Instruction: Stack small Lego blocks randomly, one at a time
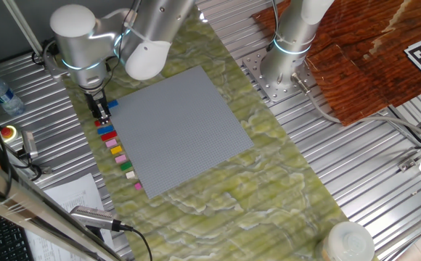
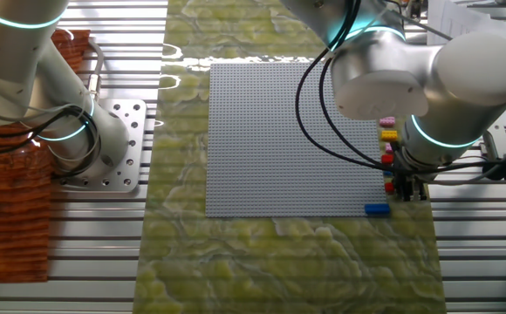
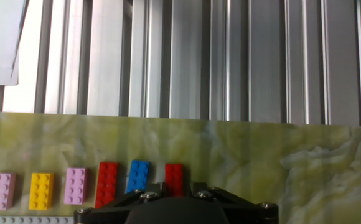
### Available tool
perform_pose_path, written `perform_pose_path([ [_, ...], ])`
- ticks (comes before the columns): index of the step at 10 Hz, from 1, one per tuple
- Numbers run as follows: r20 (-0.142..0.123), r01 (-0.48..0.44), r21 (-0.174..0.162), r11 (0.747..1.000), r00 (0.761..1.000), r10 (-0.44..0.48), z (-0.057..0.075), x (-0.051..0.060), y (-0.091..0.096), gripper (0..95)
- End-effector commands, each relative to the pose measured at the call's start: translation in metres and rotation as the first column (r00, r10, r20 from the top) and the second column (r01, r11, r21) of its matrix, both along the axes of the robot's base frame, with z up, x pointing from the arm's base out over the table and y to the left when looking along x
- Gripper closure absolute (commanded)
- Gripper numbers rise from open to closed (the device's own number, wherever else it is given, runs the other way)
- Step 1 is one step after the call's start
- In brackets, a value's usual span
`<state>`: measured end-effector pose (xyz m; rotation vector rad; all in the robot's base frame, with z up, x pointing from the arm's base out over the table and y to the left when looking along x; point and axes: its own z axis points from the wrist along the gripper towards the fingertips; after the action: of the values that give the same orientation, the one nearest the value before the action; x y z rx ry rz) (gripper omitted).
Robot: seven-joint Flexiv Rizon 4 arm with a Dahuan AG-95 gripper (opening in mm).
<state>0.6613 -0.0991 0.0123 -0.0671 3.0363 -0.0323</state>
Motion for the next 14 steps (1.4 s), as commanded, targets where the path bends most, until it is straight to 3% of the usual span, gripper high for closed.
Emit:
perform_pose_path([
  [1, 0.000, -0.003, 0.000, 1.000, 1.000, 0.003, 0.0000, 0.0004, 0.0002, 76.0],
  [7, -0.002, -0.013, -0.002, 1.000, 1.000, 0.013, -0.0013, 0.0002, 0.0002, 76.0],
  [8, -0.002, -0.011, -0.001, 1.000, 1.000, 0.011, -0.0013, 0.0002, 0.0002, 95.0],
  [14, -0.003, -0.006, -0.001, 1.000, 1.000, 0.006, 0.0044, 0.0010, 0.0002, 95.0],
])
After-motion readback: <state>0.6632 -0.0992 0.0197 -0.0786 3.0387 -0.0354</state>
